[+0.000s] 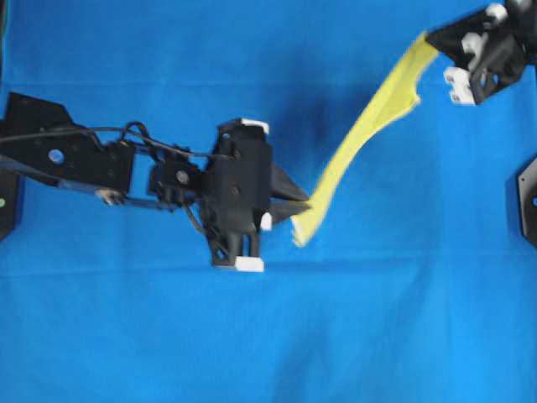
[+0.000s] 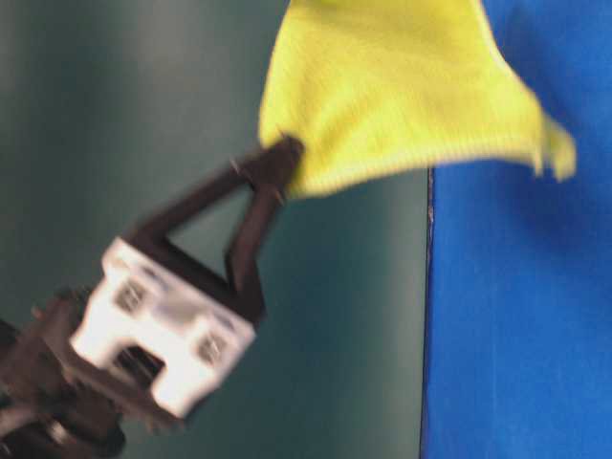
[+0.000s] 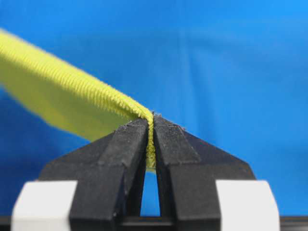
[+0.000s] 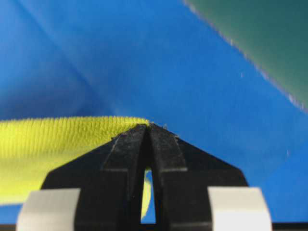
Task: Fold the yellow towel.
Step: 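Lift the folded towel and rotate it, left gripper swinging toward center, then lay the towel down lengthwise, oriented front-to-back, and open both grippers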
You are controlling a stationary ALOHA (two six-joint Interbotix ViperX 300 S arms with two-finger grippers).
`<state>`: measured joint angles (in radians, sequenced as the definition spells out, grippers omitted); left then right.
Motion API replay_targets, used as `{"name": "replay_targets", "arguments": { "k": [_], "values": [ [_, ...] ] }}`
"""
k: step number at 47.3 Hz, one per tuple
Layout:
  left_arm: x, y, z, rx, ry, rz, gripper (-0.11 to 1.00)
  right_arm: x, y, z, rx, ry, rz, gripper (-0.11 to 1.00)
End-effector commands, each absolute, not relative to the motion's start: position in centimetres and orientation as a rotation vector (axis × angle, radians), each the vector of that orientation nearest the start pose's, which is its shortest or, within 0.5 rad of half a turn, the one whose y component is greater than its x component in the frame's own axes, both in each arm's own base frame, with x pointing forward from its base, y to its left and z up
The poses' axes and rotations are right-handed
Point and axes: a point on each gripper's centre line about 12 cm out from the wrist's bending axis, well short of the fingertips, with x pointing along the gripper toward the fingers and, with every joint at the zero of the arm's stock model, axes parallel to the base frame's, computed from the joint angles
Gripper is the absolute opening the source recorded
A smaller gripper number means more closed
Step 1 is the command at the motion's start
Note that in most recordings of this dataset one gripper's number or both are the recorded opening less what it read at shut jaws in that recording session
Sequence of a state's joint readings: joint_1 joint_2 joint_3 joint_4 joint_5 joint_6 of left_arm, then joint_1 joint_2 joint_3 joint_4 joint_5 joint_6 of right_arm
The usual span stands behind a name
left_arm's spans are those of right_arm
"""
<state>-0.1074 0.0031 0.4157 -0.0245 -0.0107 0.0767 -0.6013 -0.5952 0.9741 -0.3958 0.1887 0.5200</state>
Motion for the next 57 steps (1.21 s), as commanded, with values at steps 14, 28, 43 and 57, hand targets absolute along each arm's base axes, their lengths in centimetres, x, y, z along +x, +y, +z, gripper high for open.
{"name": "replay_targets", "arguments": {
  "k": [14,28,43,57],
  "values": [
    [48.0,-7.3,27.0,0.08,0.331,-0.159,0.02,24.8,-19.0,25.0,0.258,0.453,-0.693,0.02],
    [49.1,-7.4,26.5,0.083,0.332,-0.158,0.02,25.6,-19.5,25.1,0.251,0.453,-0.688,0.02],
    [52.4,-7.9,26.2,0.087,0.294,-0.158,0.02,22.4,-18.7,25.3,0.256,0.452,-0.739,0.02],
    [56.1,-7.9,24.6,0.107,0.273,-0.151,0.02,20.1,-17.6,25.0,0.265,0.502,-0.782,0.02]
  ]
}}
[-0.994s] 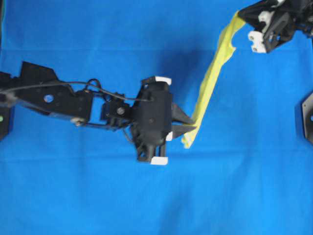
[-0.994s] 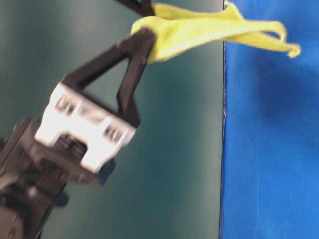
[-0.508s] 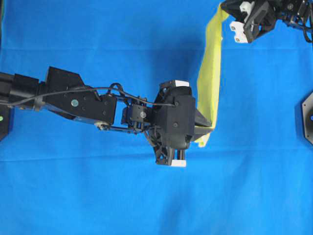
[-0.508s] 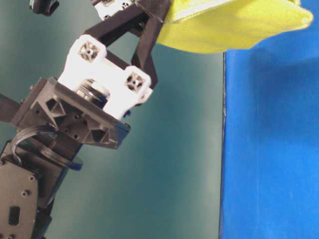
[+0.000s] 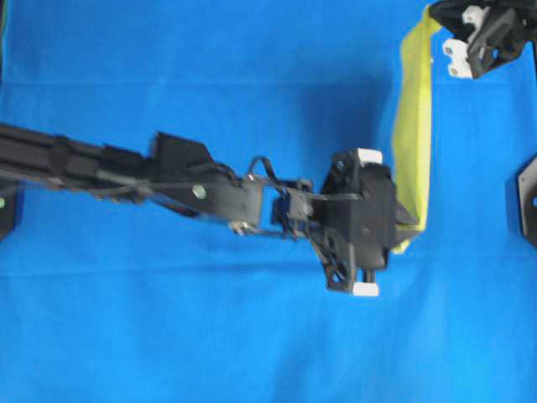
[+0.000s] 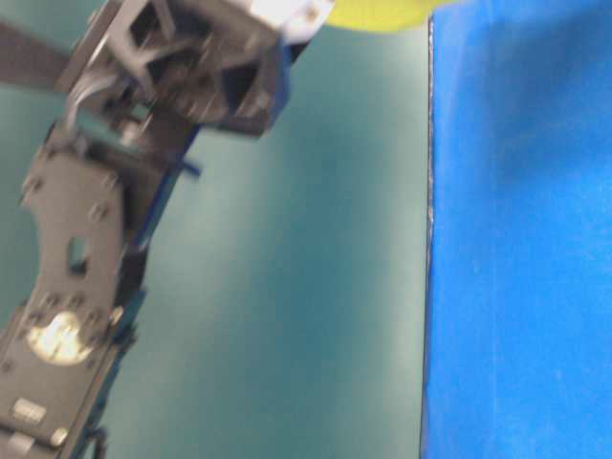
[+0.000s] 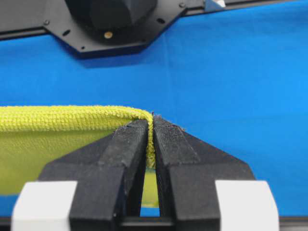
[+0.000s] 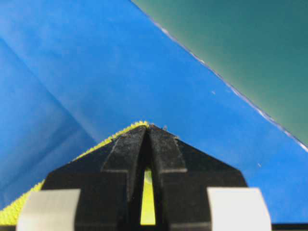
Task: Fold the yellow towel.
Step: 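Lay the towel down lengthwise, oriented front-to-back, and open both grippers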
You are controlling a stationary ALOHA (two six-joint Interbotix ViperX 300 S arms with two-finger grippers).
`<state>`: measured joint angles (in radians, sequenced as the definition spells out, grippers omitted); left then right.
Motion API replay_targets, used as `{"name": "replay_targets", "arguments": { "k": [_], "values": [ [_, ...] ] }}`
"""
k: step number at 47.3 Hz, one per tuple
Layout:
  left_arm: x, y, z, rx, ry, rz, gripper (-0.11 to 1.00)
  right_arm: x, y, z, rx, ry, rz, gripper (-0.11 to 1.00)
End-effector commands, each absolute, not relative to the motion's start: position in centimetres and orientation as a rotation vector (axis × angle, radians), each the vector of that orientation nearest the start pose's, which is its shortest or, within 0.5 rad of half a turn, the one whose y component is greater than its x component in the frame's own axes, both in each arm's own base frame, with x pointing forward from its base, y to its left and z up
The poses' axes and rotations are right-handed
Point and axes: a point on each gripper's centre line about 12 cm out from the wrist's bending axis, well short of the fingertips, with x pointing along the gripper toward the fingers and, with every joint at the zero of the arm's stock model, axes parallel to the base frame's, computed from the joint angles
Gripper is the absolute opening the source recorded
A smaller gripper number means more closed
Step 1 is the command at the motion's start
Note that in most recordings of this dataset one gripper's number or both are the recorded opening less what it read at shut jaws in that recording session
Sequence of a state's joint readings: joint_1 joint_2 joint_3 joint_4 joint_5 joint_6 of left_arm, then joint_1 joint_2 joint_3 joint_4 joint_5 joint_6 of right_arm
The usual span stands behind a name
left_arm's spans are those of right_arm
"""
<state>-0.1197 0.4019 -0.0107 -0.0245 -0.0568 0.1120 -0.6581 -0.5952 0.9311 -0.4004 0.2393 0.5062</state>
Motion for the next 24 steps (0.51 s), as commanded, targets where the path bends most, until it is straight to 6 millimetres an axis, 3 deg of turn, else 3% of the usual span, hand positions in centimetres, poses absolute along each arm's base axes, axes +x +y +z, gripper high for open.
{"name": "replay_targets", "arguments": {
  "k": [1,9,24],
  "values": [
    [56.1,-8.0,24.4,0.105,0.276,-0.151,0.02,20.3,-17.8,24.9,0.266,0.505,-0.781,0.02],
    [55.3,-7.5,22.6,0.086,0.3,-0.141,0.02,22.3,-19.0,22.9,0.277,0.549,-0.754,0.02],
    [50.1,-6.6,19.1,-0.009,0.344,-0.12,0.02,30.1,-21.1,19.9,0.271,0.557,-0.625,0.02]
  ]
}}
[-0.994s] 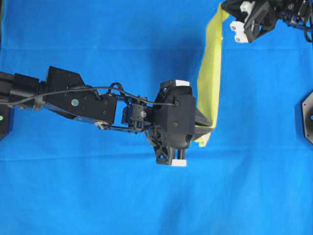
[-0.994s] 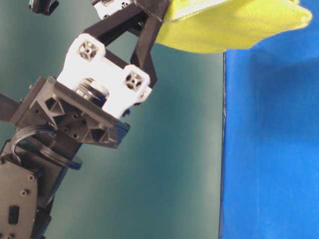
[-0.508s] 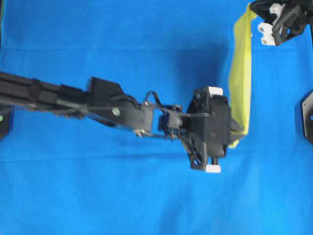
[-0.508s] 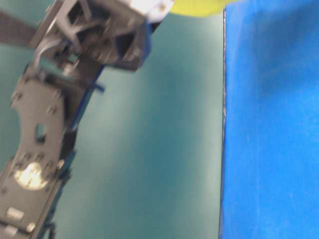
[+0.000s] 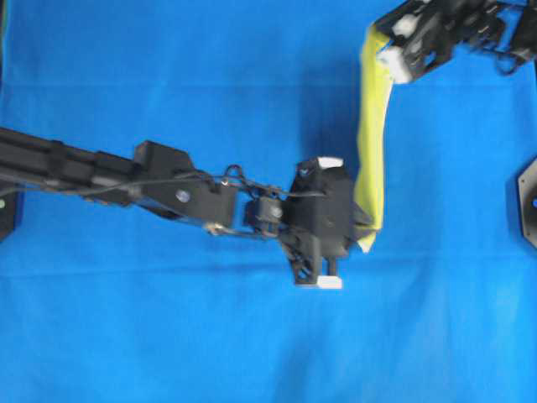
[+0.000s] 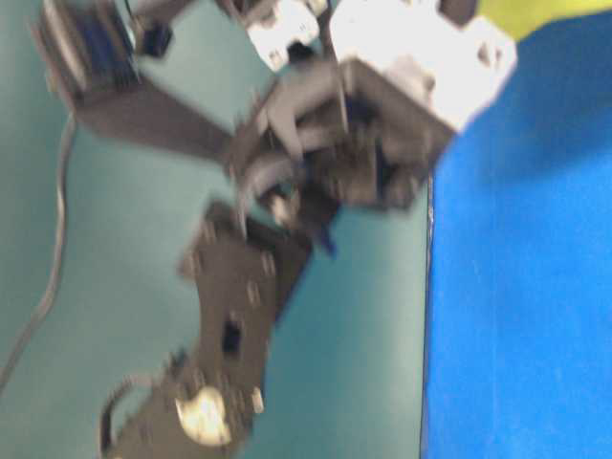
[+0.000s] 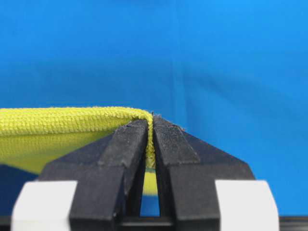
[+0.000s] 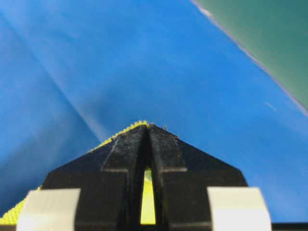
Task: Fold the yellow towel.
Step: 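Lay the towel down lengthwise, oriented front-to-back, and open both grippers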
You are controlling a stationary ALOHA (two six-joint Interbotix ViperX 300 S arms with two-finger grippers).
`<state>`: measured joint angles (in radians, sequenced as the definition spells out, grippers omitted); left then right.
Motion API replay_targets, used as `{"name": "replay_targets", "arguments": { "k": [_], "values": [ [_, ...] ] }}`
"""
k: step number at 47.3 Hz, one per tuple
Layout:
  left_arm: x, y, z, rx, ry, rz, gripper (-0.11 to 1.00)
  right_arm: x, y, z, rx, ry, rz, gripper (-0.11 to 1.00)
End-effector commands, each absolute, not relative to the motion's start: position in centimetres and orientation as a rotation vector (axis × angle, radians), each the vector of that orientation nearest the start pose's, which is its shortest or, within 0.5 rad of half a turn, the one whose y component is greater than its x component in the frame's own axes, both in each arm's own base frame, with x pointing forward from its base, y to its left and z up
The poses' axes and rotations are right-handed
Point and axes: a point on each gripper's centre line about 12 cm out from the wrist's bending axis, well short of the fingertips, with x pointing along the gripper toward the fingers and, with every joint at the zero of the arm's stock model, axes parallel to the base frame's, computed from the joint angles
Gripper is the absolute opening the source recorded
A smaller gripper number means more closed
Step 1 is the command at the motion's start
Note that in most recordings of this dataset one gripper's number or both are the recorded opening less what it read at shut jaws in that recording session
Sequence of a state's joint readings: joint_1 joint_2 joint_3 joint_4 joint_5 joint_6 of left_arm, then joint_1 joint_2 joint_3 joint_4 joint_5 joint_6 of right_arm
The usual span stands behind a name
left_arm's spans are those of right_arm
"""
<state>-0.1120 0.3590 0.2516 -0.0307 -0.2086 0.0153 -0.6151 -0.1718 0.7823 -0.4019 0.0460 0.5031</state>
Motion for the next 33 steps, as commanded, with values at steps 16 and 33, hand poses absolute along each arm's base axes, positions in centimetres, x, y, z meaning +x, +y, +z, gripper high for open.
{"name": "replay_targets", "arguments": {
  "k": [16,33],
  "values": [
    [44.7,-6.0,16.5,-0.109,0.38,-0.098,0.02,35.9,-21.0,18.8,0.208,0.582,-0.531,0.02],
    [44.5,-5.4,15.7,-0.111,0.407,-0.085,0.02,36.1,-20.8,18.4,0.198,0.603,-0.525,0.02]
  ]
}}
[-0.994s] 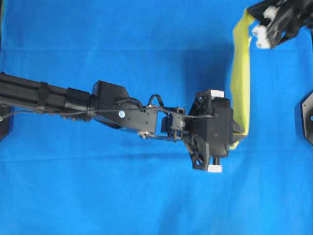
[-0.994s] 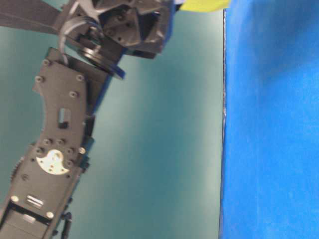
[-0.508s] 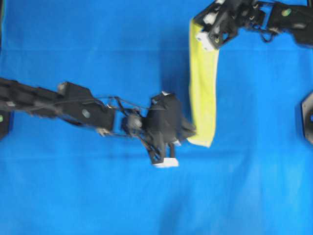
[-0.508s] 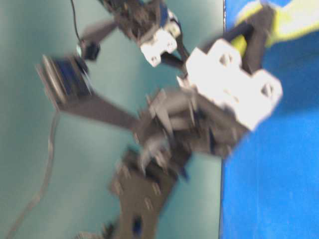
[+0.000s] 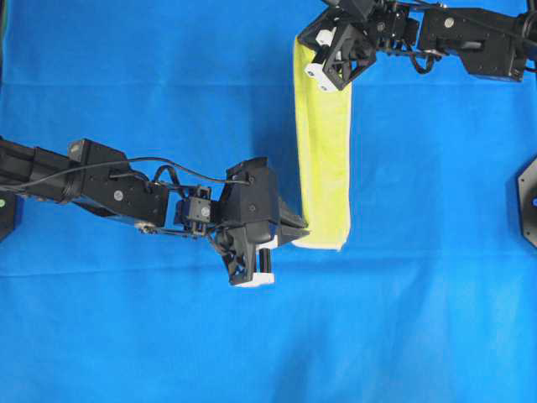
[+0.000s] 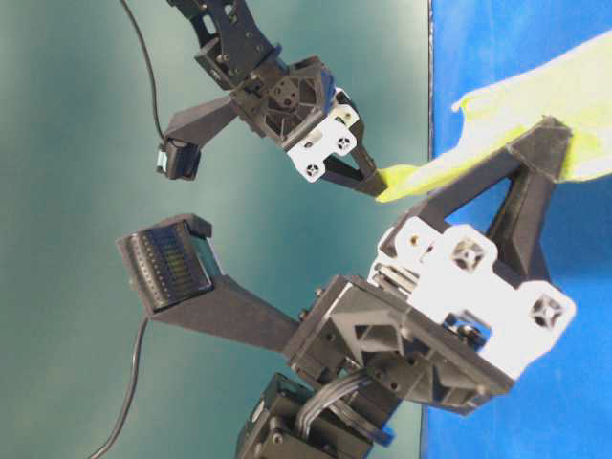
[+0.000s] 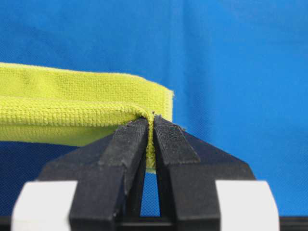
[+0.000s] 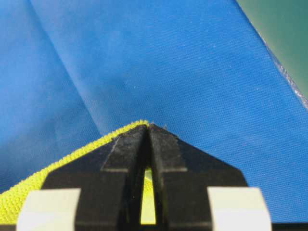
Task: Fold the yellow towel.
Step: 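Lay the towel down lengthwise, oriented front-to-back, and open both grippers, then withdraw both grippers to the sides of the table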
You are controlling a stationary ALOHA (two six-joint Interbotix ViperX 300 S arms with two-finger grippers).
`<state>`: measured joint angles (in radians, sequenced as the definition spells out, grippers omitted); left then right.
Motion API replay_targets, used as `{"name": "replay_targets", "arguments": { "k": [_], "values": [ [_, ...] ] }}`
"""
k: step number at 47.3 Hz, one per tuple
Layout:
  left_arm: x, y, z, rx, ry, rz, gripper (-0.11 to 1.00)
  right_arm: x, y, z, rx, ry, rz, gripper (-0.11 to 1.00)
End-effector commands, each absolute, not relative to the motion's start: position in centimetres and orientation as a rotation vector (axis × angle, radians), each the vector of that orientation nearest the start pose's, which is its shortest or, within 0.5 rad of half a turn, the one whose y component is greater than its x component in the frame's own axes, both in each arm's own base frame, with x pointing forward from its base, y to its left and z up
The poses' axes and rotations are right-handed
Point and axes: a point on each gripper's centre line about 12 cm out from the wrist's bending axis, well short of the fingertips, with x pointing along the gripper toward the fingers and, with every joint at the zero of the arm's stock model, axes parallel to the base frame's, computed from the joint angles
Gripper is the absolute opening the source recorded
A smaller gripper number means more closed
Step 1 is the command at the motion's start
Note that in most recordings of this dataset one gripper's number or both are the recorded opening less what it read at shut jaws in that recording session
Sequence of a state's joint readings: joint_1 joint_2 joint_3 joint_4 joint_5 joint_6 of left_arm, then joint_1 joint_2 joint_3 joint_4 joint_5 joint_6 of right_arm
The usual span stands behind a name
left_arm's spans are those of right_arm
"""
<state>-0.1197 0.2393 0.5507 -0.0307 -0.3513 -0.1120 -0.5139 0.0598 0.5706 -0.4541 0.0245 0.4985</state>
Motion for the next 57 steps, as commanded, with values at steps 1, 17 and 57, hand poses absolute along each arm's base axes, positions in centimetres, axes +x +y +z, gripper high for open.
{"name": "replay_targets", "arguments": {
  "k": [1,17,57],
  "values": [
    [44.5,-5.4,15.7,-0.111,0.407,-0.085,0.02,36.1,-20.8,18.4,0.2,0.607,-0.527,0.02],
    [44.3,-4.8,15.6,-0.104,0.415,-0.073,0.41,36.0,-20.7,18.3,0.198,0.609,-0.525,0.29],
    [34.3,-0.2,22.5,-0.107,0.389,0.02,0.65,27.0,-13.1,24.7,0.13,0.434,-0.458,0.52]
  ]
}}
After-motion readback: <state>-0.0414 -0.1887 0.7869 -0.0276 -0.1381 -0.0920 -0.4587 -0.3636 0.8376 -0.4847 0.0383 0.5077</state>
